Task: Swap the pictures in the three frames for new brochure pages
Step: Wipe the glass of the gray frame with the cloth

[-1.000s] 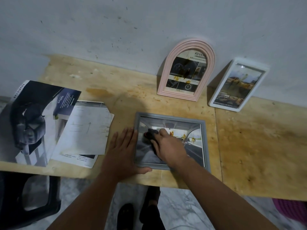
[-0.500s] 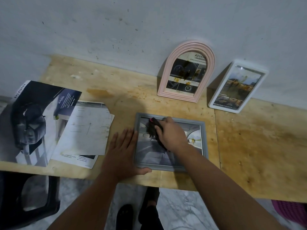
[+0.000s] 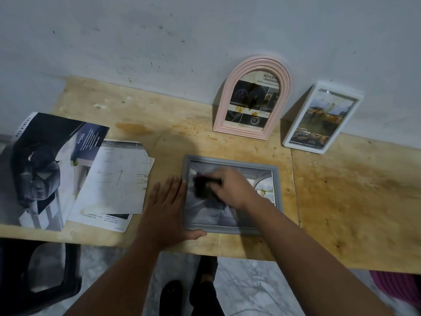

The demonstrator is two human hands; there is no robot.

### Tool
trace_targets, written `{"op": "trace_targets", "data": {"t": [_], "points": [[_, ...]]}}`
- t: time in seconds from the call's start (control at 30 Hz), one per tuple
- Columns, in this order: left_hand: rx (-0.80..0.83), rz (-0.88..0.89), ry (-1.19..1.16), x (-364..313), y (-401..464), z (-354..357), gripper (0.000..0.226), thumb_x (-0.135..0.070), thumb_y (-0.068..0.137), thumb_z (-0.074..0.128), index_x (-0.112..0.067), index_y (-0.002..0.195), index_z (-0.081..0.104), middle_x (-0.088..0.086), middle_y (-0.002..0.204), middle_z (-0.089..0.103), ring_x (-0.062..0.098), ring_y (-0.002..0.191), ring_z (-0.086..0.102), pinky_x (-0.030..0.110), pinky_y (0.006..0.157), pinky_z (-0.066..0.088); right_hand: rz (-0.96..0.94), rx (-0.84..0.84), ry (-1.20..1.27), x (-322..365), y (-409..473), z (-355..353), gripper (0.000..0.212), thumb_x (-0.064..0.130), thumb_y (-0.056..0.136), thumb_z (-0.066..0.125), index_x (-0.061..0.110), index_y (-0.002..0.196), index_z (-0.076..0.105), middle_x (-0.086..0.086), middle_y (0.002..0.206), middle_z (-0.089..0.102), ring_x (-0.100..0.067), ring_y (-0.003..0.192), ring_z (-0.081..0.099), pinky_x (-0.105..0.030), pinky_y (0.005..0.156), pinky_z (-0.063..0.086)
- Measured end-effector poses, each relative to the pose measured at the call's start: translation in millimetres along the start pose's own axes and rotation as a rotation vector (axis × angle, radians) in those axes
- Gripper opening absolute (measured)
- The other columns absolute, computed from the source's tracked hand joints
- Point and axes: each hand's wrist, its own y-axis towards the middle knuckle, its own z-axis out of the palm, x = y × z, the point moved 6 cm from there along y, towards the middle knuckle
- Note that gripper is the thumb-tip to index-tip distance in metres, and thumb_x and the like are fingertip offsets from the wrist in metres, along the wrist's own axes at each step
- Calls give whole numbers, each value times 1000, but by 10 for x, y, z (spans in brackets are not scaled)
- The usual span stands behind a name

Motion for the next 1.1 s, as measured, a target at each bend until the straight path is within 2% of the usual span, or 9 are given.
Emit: {"op": "trace_targets", "data": {"t": [0.07,0.27,0.47,0.53,0.6,0.7,0.83,1.0,1.1], "points": [[12,-7,1,6,6,9,145,-106,62,38,-5,164,14,14,172,9,29,161,2,58,127,10,46,-186,-133,-76,171,-15,34,25,100,57,32,132,66,-4,109,60,-27,91,63,-39,77,54],[1,-6,5,10,-2,6,143,-106,64,35,-7,164,11,14,173,6,29,161,1,57,127,10,93,-188,-251,-82,-265,381,36,26,101,52,26,136,61,-7,113,54,-34,87,65,-41,67,54],[-8,10,6,-6,-4,-2,141,-105,67,34,-5,163,14,16,172,10,31,160,4,57,128,10,22,131,-182,42,-760,471,36,24,100,57,29,135,63,-2,126,62,-22,97,68,-35,79,55],[-8,5,-4,-3,-4,-12,142,-106,65,35,-5,164,14,15,172,10,30,160,3,57,127,11,72,243,-3,52,-512,281,32,16,99,60,27,128,69,-3,110,71,-10,78,68,-31,69,54],[4,0,-10,2,-4,-12,144,-107,63,35,-6,164,14,14,172,9,29,161,3,58,127,12,127,103,126,5,-145,45,31,16,98,61,29,123,73,-3,100,74,-14,72,70,-31,63,55],[25,-17,-11,16,5,12,148,-109,61,34,-5,164,12,14,173,8,28,161,1,58,127,10,111,-182,-73,-4,225,-12,33,26,100,56,31,130,68,-7,104,63,-28,87,63,-39,72,54],[34,-24,-10,21,13,35,149,-109,60,34,-6,164,6,12,173,4,27,161,-2,57,128,9,110,-199,-184,93,24,374,32,30,100,52,25,129,65,-5,106,55,-35,84,64,-42,67,54],[-2,-8,-36,6,7,24,146,-107,62,40,-5,163,16,12,172,11,28,160,6,58,127,14,-3,-23,-187,125,-433,577,36,29,99,55,27,134,61,-3,113,59,-31,93,66,-45,76,56],[-3,-5,-25,10,18,14,146,-107,62,39,-4,163,15,14,172,11,29,160,7,58,127,14,-26,201,-61,69,-422,463,31,26,99,59,31,128,68,-1,113,69,-23,93,68,-41,80,58]]}}
